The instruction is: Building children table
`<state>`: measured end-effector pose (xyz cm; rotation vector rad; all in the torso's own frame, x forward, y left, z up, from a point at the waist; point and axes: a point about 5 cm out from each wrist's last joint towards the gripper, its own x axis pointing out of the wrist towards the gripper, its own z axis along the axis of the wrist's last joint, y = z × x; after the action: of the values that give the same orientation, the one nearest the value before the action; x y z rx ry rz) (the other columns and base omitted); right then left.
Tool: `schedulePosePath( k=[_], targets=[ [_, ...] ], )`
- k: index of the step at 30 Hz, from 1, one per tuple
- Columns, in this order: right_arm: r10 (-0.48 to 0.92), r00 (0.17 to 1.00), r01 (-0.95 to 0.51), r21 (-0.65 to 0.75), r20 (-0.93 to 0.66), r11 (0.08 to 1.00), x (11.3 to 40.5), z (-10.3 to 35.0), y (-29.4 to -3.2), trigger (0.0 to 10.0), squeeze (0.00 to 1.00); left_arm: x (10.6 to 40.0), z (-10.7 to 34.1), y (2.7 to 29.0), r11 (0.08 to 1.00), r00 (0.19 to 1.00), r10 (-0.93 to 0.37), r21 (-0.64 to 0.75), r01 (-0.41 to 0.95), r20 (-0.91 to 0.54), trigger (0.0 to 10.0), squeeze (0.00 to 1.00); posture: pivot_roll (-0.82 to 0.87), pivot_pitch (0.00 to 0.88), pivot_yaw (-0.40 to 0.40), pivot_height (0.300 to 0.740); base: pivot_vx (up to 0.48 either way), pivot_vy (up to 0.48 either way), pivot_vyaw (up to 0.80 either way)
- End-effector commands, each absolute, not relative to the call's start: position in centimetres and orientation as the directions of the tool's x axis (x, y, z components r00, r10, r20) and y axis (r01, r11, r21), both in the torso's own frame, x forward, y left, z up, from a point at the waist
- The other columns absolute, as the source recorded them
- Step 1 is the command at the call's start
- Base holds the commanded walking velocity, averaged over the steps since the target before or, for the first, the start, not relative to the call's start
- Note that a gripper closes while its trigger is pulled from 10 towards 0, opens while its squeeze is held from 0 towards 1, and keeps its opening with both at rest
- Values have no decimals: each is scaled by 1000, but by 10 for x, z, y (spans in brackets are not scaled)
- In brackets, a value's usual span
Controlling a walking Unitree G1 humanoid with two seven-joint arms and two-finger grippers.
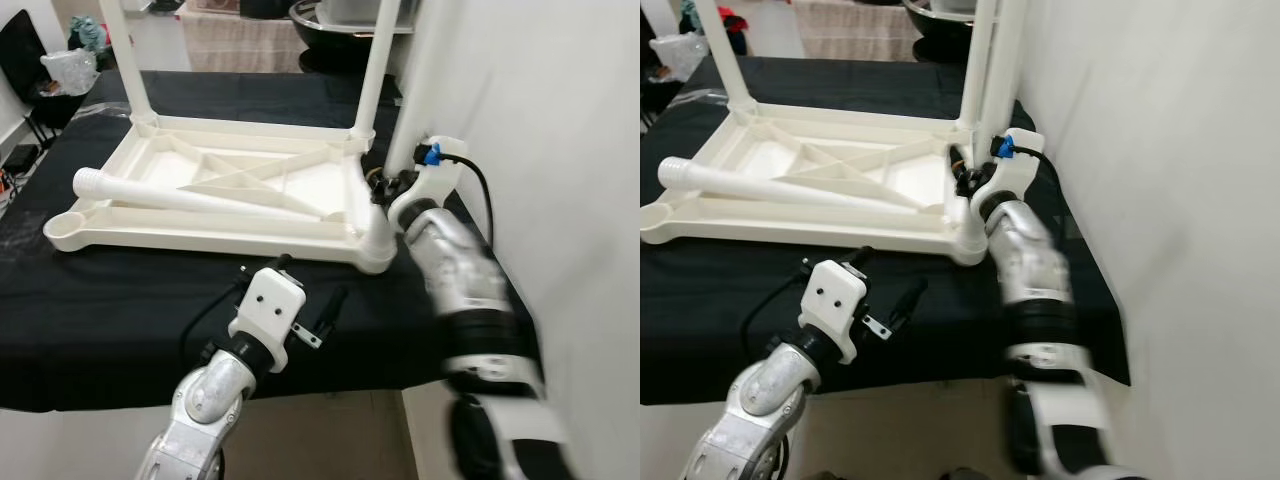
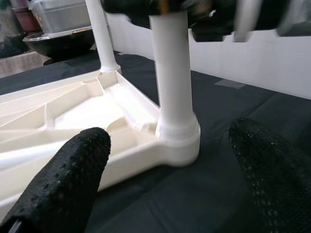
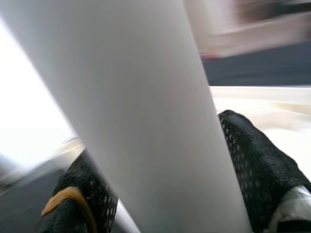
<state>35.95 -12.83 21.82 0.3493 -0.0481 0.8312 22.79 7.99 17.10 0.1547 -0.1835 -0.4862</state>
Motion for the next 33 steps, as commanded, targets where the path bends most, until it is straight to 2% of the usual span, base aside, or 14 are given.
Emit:
schedulePosePath(
  k=[1,3,8,9,17,18,19,21,24,25,26,28,29,33],
  targets=[
    [853,465,-876,264,236,404,345,223,-111,10000,0,228,167,79,873,871,-475,188,449,127,10000,0,56,54,-85,740,0,0,0],
    [898,357,-925,233,256,301,340,225,-114,10000,0,229,168,79,874,871,-475,187,449,127,10000,0,56,54,-85,740,0,0,0],
    [922,311,-944,190,230,271,345,222,-102,10000,0,228,168,80,875,873,-472,189,446,124,10000,0,59,61,-86,740,0,0,0],
    [918,341,-934,187,203,305,351,220,-98,0,0,228,168,80,875,873,-472,189,447,125,10000,0,64,65,-85,740,0,0,0],
    [881,449,-890,163,148,426,363,214,-87,0,0,229,169,81,876,873,-470,190,444,129,10000,0,62,65,-81,740,0,0,0],
    [836,535,-842,162,120,515,368,211,-90,0,0,229,169,81,877,874,-469,188,443,128,10000,0,60,69,-80,740,0,0,0],
    [836,535,-842,162,120,515,368,211,-90,0,0,229,169,81,877,874,-469,188,443,128,10000,0,60,69,-80,740,0,0,0],
    [653,755,-654,137,60,744,382,205,-103,0,0,228,168,83,876,874,-470,187,445,125,10000,0,52,69,-75,740,0,0,0],
    [503,863,-503,136,38,853,388,204,-114,0,0,228,167,83,875,873,-471,188,446,124,10000,0,47,67,-72,740,0,0,0],
    [241,971,-237,130,-14,963,393,199,-134,0,0,229,167,82,875,873,-472,188,446,124,10000,0,46,66,-70,740,0,0,0],
    [53,997,-47,119,-48,992,393,196,-148,0,0,230,167,81,875,873,-472,187,446,124,10000,0,46,66,-70,740,0,0,0],
    [53,997,-47,119,-48,992,393,196,-148,0,0,230,167,81,875,873,-472,187,446,124,10000,0,46,66,-70,740,0,0,0],
    [-107,993,111,87,-49,990,389,197,-159,0,0,230,167,80,875,872,-473,187,448,125,10000,0,50,66,-70,740,0,0,0],
    [-320,947,323,101,-38,941,378,201,-169,0,0,231,168,80,874,871,-474,189,448,127,10000,0,49,68,-68,740,0,0,0]
  ],
)
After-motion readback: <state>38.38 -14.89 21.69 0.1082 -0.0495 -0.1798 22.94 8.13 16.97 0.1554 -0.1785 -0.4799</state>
